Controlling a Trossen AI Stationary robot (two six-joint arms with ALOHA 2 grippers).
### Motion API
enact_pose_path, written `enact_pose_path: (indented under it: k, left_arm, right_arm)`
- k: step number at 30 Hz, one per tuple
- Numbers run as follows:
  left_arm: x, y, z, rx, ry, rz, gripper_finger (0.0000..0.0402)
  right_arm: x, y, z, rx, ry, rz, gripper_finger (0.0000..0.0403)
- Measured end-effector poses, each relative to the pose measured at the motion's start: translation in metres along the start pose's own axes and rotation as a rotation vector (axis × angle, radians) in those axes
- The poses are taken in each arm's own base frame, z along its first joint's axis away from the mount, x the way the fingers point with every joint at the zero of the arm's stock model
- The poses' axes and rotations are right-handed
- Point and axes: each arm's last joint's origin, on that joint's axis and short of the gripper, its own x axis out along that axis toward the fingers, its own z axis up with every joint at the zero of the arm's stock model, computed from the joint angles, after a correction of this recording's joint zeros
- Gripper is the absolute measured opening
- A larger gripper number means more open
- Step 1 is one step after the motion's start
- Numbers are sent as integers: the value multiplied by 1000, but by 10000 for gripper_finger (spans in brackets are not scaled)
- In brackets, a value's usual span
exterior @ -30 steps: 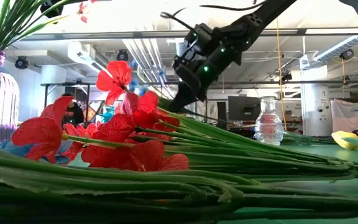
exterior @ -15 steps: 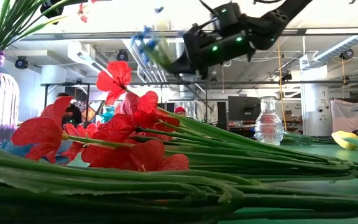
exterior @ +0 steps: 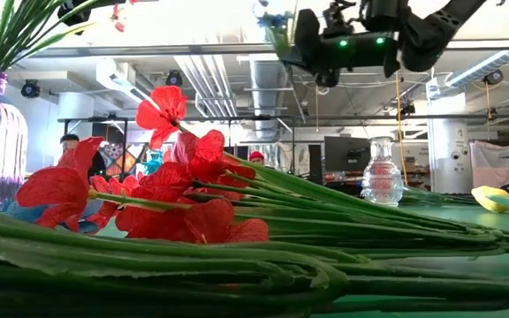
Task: Sort flowers into vase by color
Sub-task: Put the top right blue flowers into the transparent vase
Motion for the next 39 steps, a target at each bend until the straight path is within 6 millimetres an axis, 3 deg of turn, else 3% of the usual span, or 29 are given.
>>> enact_pose_path:
  k: [7,11,19,27,39]
  left_arm:
    - [0,0,-1,-20,12,2,0]
    - [0,0,-3,-41,27,5,0]
    - [0,0,-3,-43,28,5,0]
    - [0,0,-3,-41,27,5,0]
    - [0,0,-3,-40,27,5,0]
  right_arm:
    - [-30,-19,28,-47,-88,-76,18]
    - [-56,-40,41,-74,-135,-19,18]
    - [-103,-84,36,9,-158,-178,17]
    - [-124,-87,19,19,-144,-244,17]
    - [-133,-89,7,-9,-145,-320,17]
